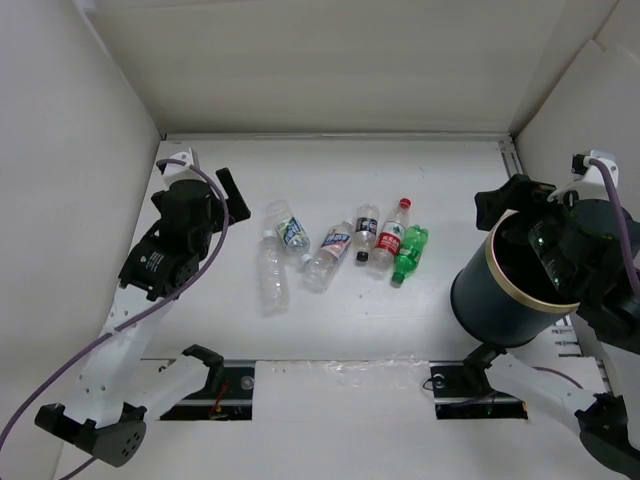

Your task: Put the plastic bottles in the bin

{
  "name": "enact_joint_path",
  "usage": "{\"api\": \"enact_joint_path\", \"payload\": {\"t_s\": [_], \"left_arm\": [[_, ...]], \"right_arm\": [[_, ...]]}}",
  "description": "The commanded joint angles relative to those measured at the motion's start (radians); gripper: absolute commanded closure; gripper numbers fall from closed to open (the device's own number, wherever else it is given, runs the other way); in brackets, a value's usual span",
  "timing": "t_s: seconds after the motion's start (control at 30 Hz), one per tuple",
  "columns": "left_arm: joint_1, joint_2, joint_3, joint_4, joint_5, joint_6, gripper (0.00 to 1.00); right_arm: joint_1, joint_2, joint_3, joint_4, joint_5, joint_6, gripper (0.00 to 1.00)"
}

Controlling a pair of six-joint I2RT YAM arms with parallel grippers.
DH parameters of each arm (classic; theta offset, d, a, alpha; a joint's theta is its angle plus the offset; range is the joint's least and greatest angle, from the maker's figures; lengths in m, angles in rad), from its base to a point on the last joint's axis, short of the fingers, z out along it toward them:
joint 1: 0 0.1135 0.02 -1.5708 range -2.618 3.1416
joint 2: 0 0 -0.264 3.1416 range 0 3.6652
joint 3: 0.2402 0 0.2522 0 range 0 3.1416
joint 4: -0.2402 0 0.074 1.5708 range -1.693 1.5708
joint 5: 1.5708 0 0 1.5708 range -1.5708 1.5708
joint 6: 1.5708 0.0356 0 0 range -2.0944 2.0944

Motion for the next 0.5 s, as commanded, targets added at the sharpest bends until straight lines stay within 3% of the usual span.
{"api": "enact_joint_path", "payload": {"t_s": [0.0,0.17,0.33,0.47], "left_arm": [[-0.001,-0.053,-0.013,0.079,0.055,-0.010,0.01],[-0.001,-0.087,-0.085,0.147,0.141,-0.029,0.01],[-0.001,0.003,-0.136,0.121,0.138,-0.141,0.01],[-0.001,0.038,-0.248,0.197,0.170,-0.198,0.01]], "right_arm": [[-0.004,0.028,0.003,0.011,-0.027,0.001,0.00],[-0.004,0.037,0.003,0.020,-0.045,0.001,0.00],[-0.004,0.059,-0.020,0.029,-0.083,0.026,0.00],[-0.004,0.059,-0.050,0.060,-0.093,0.026,0.00]]}}
